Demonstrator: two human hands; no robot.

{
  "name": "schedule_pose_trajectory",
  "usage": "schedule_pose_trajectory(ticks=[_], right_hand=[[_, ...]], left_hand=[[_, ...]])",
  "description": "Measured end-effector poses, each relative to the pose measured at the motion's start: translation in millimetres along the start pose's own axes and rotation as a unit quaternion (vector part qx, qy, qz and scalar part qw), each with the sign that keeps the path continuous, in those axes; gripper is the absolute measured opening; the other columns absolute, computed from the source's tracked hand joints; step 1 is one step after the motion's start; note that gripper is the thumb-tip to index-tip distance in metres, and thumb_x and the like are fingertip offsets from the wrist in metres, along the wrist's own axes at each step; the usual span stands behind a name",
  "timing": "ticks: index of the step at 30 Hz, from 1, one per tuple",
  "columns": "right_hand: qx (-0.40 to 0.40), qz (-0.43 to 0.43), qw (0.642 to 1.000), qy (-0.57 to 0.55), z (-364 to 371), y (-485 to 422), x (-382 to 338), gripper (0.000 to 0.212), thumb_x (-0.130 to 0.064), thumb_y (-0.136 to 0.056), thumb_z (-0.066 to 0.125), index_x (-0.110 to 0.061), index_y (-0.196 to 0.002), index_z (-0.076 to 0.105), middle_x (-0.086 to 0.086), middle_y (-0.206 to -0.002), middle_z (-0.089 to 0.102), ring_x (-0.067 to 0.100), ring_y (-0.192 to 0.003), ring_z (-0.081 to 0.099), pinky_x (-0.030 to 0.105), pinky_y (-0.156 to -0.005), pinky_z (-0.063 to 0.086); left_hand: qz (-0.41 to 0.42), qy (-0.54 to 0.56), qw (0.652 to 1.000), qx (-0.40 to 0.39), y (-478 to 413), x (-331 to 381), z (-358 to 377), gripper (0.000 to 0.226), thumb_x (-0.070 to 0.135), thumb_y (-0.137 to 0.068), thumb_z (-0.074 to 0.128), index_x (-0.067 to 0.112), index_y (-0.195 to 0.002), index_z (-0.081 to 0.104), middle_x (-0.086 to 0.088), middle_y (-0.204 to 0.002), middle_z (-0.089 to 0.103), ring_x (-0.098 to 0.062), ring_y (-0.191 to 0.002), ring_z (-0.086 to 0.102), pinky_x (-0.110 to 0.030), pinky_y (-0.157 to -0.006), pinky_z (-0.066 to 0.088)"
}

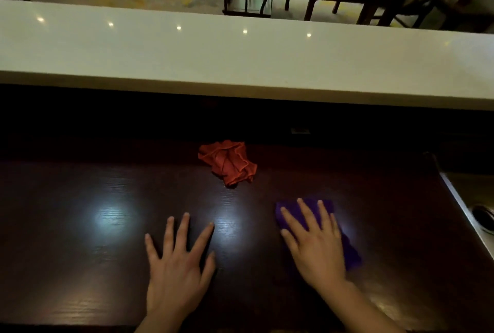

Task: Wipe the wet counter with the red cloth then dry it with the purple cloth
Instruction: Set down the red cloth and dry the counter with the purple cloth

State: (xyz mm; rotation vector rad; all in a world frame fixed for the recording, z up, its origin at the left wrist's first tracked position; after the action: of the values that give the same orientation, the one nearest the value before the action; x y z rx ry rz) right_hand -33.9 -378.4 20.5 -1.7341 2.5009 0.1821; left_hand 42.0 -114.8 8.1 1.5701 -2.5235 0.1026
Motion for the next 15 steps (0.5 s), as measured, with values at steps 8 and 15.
schedule_pose_trajectory(ticks=[8,15], right_hand=[[-0.028,-0.325,0.945,-0.002,24,-14,-150,0.045,-0.056,-0.097,0.035,-0.049,-0.141,0.041,-0.008,-0.157,0.036,0.029,-0.149,0.021,0.051,-0.120,0.016],[-0.006,-0.162,0.986,-0.033,17,-12,-87,0.046,-0.051,-0.090,0.042,-0.041,-0.134,0.056,-0.001,-0.149,0.049,0.033,-0.142,0.037,0.052,-0.115,0.028]], left_hand=[[-0.053,0.060,0.995,0.053,8,-8,-15,0.058,0.037,-0.085,0.035,0.024,-0.138,0.052,-0.010,-0.145,0.050,-0.027,-0.140,0.036,-0.066,-0.109,0.026],[-0.138,0.044,0.987,0.070,13,-16,-20,0.052,0.039,-0.082,0.039,0.027,-0.126,0.063,-0.011,-0.138,0.056,-0.034,-0.133,0.044,-0.068,-0.106,0.025]])
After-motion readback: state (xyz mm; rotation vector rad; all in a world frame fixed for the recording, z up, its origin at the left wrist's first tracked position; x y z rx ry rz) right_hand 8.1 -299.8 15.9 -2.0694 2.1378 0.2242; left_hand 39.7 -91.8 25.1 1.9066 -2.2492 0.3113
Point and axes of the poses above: each hand's wrist, its own y-axis away from the middle knuckle, its own z-axis out of the palm, x = y × z, the point moved 8 cm from there along -y, towards the middle knuckle
